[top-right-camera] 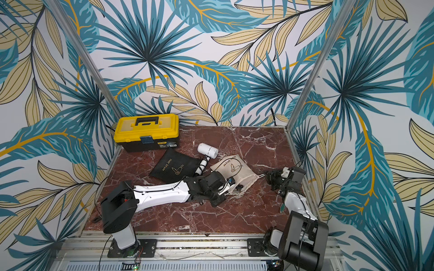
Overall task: Pack away hair dryers
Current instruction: Pull the drawstrings on both sides of the drawstring bag.
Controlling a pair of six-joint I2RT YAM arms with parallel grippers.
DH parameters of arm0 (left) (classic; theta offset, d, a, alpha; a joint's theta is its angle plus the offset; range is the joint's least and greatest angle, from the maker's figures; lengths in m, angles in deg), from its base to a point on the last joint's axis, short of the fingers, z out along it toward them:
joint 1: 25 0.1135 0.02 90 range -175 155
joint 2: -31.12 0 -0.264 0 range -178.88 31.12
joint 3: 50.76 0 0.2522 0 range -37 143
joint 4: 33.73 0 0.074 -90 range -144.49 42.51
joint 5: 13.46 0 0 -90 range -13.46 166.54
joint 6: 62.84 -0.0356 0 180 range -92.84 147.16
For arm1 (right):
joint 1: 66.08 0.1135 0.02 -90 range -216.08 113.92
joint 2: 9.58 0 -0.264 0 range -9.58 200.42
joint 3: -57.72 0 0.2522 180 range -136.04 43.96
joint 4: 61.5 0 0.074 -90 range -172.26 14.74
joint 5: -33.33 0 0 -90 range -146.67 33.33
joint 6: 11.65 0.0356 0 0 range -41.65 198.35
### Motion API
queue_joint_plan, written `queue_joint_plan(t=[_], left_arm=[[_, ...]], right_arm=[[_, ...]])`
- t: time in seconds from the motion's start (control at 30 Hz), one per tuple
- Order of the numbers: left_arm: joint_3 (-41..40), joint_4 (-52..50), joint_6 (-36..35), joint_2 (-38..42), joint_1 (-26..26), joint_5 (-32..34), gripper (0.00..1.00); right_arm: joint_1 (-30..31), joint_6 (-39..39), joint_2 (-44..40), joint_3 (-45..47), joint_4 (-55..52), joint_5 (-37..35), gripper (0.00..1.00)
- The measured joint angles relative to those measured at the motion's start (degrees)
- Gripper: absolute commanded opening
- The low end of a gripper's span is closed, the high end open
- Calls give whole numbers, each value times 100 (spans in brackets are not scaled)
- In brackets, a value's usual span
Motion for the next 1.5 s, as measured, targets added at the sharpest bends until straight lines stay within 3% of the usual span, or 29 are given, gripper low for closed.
queue_joint_plan(t=[0.37, 0.87, 1.5], left_arm=[[-363, -44, 146, 1025, 162, 188, 0], [-551, -315, 138, 1956, 1139, 466, 0], [-564, -409, 15, 2396, 2247, 518, 0]], right_arm=[[-570, 74, -140, -188, -87, 411, 0], [-1416, 70, -269, -1025, -621, 977, 0], [-1593, 66, -219, -1331, -800, 1069, 0]])
